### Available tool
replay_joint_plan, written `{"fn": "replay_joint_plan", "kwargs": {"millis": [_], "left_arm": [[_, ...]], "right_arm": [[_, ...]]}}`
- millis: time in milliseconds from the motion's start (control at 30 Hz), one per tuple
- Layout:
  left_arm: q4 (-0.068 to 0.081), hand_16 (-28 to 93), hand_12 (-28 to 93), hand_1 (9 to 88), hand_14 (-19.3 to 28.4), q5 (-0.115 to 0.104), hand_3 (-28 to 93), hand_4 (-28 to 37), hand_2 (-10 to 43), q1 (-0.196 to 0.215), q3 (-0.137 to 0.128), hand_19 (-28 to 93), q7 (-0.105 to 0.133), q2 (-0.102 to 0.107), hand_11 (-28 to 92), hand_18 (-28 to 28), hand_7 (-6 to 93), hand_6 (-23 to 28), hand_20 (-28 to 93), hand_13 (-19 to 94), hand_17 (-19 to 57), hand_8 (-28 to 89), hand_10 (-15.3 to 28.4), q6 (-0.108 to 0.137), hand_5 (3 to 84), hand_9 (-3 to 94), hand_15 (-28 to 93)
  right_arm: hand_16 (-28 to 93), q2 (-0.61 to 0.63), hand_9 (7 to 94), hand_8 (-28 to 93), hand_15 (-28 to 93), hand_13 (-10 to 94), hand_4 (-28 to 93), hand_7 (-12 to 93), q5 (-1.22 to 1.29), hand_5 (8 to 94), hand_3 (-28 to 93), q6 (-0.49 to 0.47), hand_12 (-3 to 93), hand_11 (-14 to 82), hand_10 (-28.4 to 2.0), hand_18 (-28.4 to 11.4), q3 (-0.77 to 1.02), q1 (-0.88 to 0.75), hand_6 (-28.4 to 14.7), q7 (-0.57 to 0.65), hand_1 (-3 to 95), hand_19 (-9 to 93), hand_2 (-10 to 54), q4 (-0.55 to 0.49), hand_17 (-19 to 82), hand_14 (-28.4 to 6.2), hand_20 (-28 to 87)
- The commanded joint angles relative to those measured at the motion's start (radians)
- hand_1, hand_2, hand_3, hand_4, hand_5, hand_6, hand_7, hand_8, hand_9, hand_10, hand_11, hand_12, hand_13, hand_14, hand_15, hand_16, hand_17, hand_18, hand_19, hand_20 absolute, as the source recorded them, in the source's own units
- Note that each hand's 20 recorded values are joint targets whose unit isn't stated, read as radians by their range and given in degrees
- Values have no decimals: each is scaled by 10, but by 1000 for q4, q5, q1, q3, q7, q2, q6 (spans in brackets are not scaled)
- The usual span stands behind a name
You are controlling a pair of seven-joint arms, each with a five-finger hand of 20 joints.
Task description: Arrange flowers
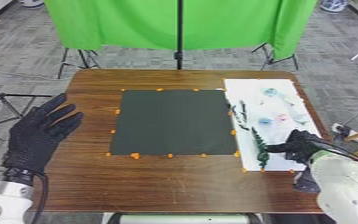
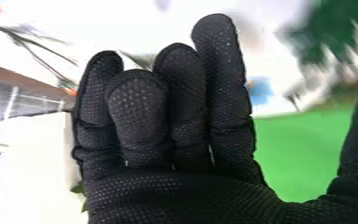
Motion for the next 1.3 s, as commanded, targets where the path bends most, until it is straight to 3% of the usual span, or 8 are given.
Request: {"fn": "replay_joint_plan", "kwargs": {"millis": [33,433,867,1000,1133,1233,1300], "left_arm": [[-2,-20,122,256,167,22,701,-259,-27,21,-8,491,4,-9,277,221,205,28,40,280,-73,-100,133,5,378,331,366],[3,-20,124,255,167,24,701,-262,-26,17,1,494,1,-5,279,222,203,29,41,283,-72,-98,135,1,381,335,371],[7,-21,126,255,167,26,700,-264,-25,11,9,497,-4,-4,279,223,205,29,40,288,-72,-99,134,-3,382,338,374],[9,-21,126,254,167,25,699,-264,-23,7,12,498,-6,-2,280,224,205,29,40,288,-72,-99,135,-3,381,338,373],[8,-21,126,255,167,25,698,-264,-22,8,12,498,-4,-2,280,224,204,29,39,289,-71,-99,134,2,382,338,374],[6,-20,126,254,167,24,698,-263,-22,15,11,498,-2,-4,280,224,205,29,38,289,-71,-99,135,4,382,338,373],[6,-20,126,254,166,22,699,-263,-22,15,11,498,-3,-4,281,224,205,29,38,289,-71,-99,134,2,382,339,374]], "right_arm": [[261,18,721,-167,777,651,-283,434,34,716,477,-53,324,548,-140,-216,-59,28,-11,26,162,783,-81,40,260,-139,264],[253,38,717,-168,777,648,-283,429,0,714,481,-134,320,545,-142,-217,-137,34,-12,-27,161,785,-70,49,257,-141,246],[247,36,736,-175,777,667,-282,442,-111,724,430,-158,311,551,-132,-215,-290,60,-3,-38,250,797,-75,111,269,-132,232],[249,41,769,-179,773,696,-282,437,-166,749,417,-166,306,541,-123,-210,-321,68,5,-73,291,806,-75,146,284,-123,222],[252,39,809,-183,762,724,-272,400,-162,775,344,-144,293,492,-107,-204,-333,64,13,-71,401,814,-72,168,304,-110,204],[254,29,833,-172,751,741,-280,365,-130,792,443,-130,294,469,-94,-199,-328,58,23,-77,434,825,-84,173,313,-99,181],[257,24,843,-167,743,756,-282,355,-127,803,583,-133,295,466,-86,-195,-326,56,32,-91,418,835,-93,174,320,-92,163]]}}
